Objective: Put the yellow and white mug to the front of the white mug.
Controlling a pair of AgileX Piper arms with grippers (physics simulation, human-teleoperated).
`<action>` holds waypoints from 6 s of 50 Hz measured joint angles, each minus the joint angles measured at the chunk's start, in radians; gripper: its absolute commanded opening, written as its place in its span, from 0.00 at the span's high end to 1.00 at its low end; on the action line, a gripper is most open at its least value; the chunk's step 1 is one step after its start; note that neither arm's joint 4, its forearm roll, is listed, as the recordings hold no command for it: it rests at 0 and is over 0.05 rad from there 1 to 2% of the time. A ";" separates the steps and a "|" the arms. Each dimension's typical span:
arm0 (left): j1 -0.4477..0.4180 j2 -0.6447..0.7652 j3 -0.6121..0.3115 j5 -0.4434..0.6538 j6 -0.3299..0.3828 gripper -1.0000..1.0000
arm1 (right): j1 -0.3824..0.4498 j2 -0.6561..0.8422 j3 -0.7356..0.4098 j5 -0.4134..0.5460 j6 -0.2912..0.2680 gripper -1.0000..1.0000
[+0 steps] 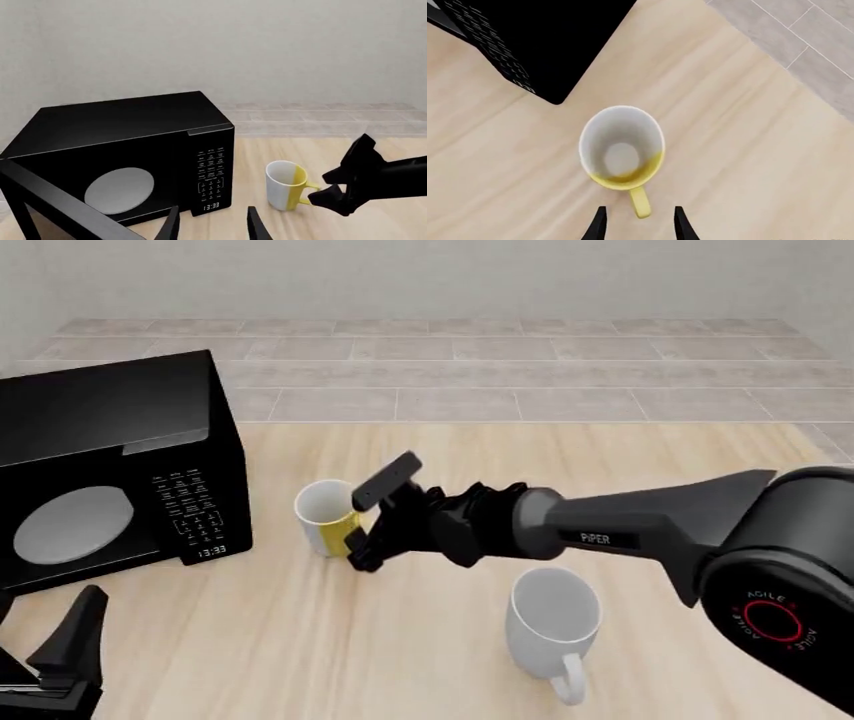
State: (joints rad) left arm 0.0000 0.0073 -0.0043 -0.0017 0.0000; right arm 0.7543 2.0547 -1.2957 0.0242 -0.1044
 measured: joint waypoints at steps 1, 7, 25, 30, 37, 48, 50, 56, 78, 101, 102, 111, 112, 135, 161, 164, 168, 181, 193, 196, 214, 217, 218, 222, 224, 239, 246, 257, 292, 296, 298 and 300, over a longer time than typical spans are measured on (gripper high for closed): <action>0.000 0.000 0.000 0.000 0.000 0.00 | 0.000 0.003 0.001 -0.002 0.002 0.00; 0.000 0.000 0.000 0.000 0.000 0.00 | 0.001 0.023 0.005 -0.014 0.012 0.00; 0.000 0.000 0.000 0.000 0.000 0.00 | -0.001 0.070 0.005 -0.039 0.032 1.00; 0.000 0.000 0.000 0.000 0.000 0.00 | -0.003 0.070 0.007 -0.042 0.030 1.00; 0.000 0.000 0.000 0.000 0.000 0.00 | -0.001 0.063 0.011 -0.039 0.023 1.00; 0.000 0.000 0.000 0.000 0.000 0.00 | -0.010 0.019 0.023 -0.026 -0.003 1.00; 0.000 0.000 0.000 0.000 0.000 0.00 | -0.013 0.007 0.027 -0.024 -0.008 1.00; 0.000 0.000 0.000 0.000 0.000 0.00 | -0.024 -0.035 0.040 -0.018 -0.019 1.00; 0.000 0.000 0.000 0.000 0.000 0.00 | -0.089 -0.160 0.123 -0.010 -0.023 1.00; 0.000 0.000 0.000 0.000 0.000 0.00 | -0.168 -0.260 0.278 -0.065 -0.005 1.00; 0.000 0.000 0.000 0.000 0.000 0.00 | -0.172 -0.265 0.285 -0.069 -0.004 1.00; 0.000 0.000 0.000 0.000 0.000 0.00 | -0.209 -0.301 0.345 -0.096 -0.001 1.00; 0.000 0.000 0.000 0.000 0.000 0.00 | -0.213 -0.304 0.350 -0.098 -0.001 1.00; 0.000 0.000 0.000 0.000 0.000 0.00 | -0.308 -0.343 0.420 -0.110 -0.005 1.00; 0.000 0.000 0.000 0.000 0.000 0.00 | -0.394 -0.376 0.443 -0.067 -0.011 1.00; 0.000 0.000 0.000 0.000 0.000 0.00 | -0.404 -0.378 0.448 -0.070 -0.010 1.00; 0.000 0.000 0.000 0.000 0.000 0.00 | -0.418 -0.378 0.456 -0.076 -0.008 1.00; 0.000 0.000 0.000 0.000 0.000 0.00 | -0.466 -0.374 0.479 -0.098 -0.003 1.00; 0.000 0.000 0.000 0.000 0.000 0.00 | -0.502 -0.342 0.476 -0.123 0.005 1.00; 0.000 0.000 0.000 0.000 0.000 0.00 | -0.505 -0.327 0.471 -0.128 0.008 1.00; 0.000 0.000 0.000 0.000 0.000 0.00 | -0.503 -0.249 0.425 -0.130 0.014 1.00; 0.000 0.000 0.000 0.000 0.000 0.00 | -0.501 -0.241 0.420 -0.130 0.015 1.00; 0.000 0.000 0.000 0.000 0.000 0.00 | -0.501 -0.238 0.419 -0.130 0.015 1.00; 0.000 0.000 0.000 0.000 0.000 0.00 | -0.500 -0.228 0.414 -0.129 0.015 1.00; 0.000 0.000 0.000 0.000 0.000 0.00 | -0.500 -0.224 0.412 -0.128 0.015 1.00; 0.000 0.000 0.000 0.000 0.000 0.00 | -0.501 -0.204 0.408 -0.125 0.018 1.00; 0.000 0.000 0.000 0.000 0.000 0.00 | -0.505 -0.201 0.407 -0.124 0.019 1.00; 0.000 0.000 0.000 0.000 0.000 0.00 | -0.505 -0.202 0.407 -0.123 0.024 0.00; 0.000 0.000 0.000 0.000 0.000 0.00 | -0.492 -0.420 0.451 -0.043 0.010 0.00; 0.000 0.000 0.000 0.000 0.000 0.00 | -0.490 -0.474 0.472 -0.031 0.006 0.00; 0.000 0.000 0.000 0.000 0.000 0.00 | -0.488 -0.503 0.484 -0.025 0.003 0.00; 0.000 0.000 0.000 0.000 0.000 0.00 | -0.486 -0.532 0.497 -0.020 0.000 0.00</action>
State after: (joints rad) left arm 0.0000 0.0073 -0.0043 -0.0017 0.0000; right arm 0.2678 1.5230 -0.7991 0.0037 -0.1039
